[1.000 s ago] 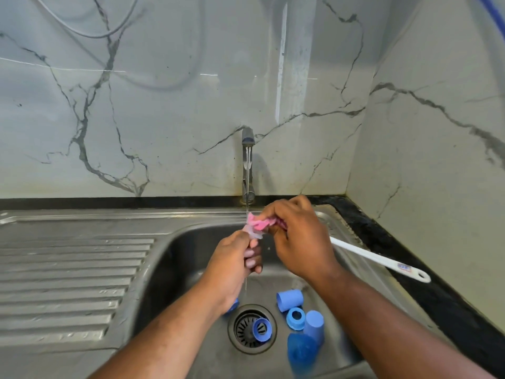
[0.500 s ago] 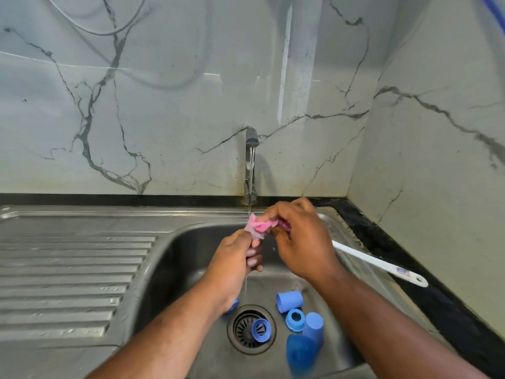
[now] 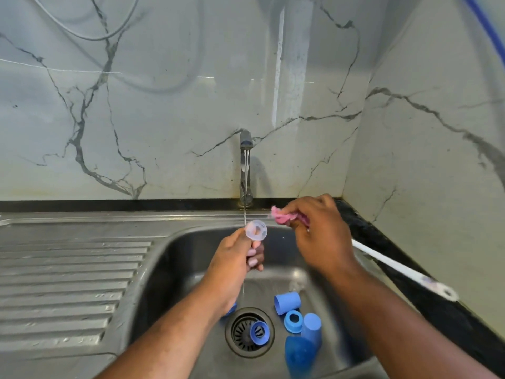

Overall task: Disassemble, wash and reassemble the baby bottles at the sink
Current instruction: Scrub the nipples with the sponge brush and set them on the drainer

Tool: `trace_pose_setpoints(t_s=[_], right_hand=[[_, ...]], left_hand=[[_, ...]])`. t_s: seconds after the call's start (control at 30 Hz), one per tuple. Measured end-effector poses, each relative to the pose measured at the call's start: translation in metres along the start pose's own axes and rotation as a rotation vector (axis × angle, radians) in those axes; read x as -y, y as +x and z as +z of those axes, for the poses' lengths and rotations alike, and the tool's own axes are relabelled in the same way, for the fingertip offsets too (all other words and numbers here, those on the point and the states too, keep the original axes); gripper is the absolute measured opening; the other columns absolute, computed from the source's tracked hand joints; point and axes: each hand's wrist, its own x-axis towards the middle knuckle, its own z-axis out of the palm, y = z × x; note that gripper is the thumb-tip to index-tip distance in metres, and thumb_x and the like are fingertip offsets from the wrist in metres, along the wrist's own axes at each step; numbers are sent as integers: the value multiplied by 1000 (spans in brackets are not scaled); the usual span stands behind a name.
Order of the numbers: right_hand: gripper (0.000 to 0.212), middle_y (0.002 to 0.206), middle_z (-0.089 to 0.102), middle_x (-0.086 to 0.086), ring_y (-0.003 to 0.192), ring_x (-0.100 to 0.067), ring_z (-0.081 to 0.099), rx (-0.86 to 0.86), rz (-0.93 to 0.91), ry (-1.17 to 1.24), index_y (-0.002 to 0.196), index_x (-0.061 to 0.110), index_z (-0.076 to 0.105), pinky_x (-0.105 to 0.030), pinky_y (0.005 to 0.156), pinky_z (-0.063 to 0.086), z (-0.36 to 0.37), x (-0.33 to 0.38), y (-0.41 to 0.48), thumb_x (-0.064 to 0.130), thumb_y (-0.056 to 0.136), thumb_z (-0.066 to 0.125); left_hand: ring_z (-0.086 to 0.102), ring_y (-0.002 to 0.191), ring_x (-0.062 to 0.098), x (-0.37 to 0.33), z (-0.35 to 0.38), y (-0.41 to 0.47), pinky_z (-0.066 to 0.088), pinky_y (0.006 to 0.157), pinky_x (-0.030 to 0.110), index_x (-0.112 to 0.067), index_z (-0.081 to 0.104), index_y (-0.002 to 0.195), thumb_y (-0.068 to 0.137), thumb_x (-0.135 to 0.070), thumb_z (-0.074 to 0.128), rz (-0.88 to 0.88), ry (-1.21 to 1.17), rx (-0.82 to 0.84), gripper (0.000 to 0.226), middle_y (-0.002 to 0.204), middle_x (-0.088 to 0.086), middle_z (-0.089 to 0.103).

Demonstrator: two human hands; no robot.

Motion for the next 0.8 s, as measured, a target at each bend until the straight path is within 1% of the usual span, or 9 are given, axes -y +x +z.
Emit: trace_pose_setpoints(t_s=[0.03,0.1,0.2,0.3,0.4,0.47,0.57,0.67,0.8], right_hand=[[33,89,52,29,93,-8,51,-35,7,40,99,34,70,-37,67,52,-3,-4,1,5,83,72],[38,96,62,24,96,-9,49,-64,-110,125,99,34,70,-37,67,51,-6,2,-1,1,81,73],[42,105,65,23,100,-8,49,68,-330,165,103,34,69,-28,70,48,2,21,-9,-2,81,72],[40,97,61,27,97,-5,48,59,-227,84,99,36,68,-32,64,50,14,8,-5,1,82,73],[40,95,58,28,94,-7,48,-10,-172,33,99,35,68,-36,63,52,12,3,-5,1,79,75],[44,99,58,29,97,-7,49,-50,-204,125,103,36,64,-31,69,51,7,12,-8,0,80,74],[43,103,63,25,100,-7,50,39,-318,182,103,36,65,-26,71,48,9,25,-13,0,81,71],[41,98,60,27,99,-6,49,47,-210,136,102,37,65,-33,68,52,19,13,-8,1,83,71],[40,100,60,28,97,-6,48,-9,-191,95,102,36,66,-27,68,48,6,13,-9,2,82,74]], left_hand=[[32,57,11,0,-1,1,37,65,31,-16,49,73,108,-19,36,0,16,-11,37,60,-5,34],[34,56,11,2,-3,4,38,63,30,-16,47,73,108,-20,37,-6,63,-42,37,60,-6,35],[43,55,4,6,-7,6,42,60,25,-21,59,75,109,-23,39,-17,76,-64,40,60,-11,46],[42,58,6,3,-7,5,43,66,30,-20,63,84,109,-25,39,20,99,-32,35,61,-13,48],[38,58,8,2,-9,6,40,68,34,-23,58,74,109,-27,41,32,133,-64,39,60,-11,44],[42,62,10,5,-11,8,42,68,33,-19,57,76,108,-29,41,15,196,-87,37,62,-10,46],[50,69,11,8,-9,7,45,68,29,-17,66,88,109,-26,40,12,205,-79,35,69,-7,56],[46,61,5,5,-6,4,45,67,29,-22,63,82,109,-24,38,6,167,-61,37,61,-15,50],[47,67,9,7,-7,6,46,67,30,-18,63,85,109,-32,41,12,232,-88,35,68,-10,51]])
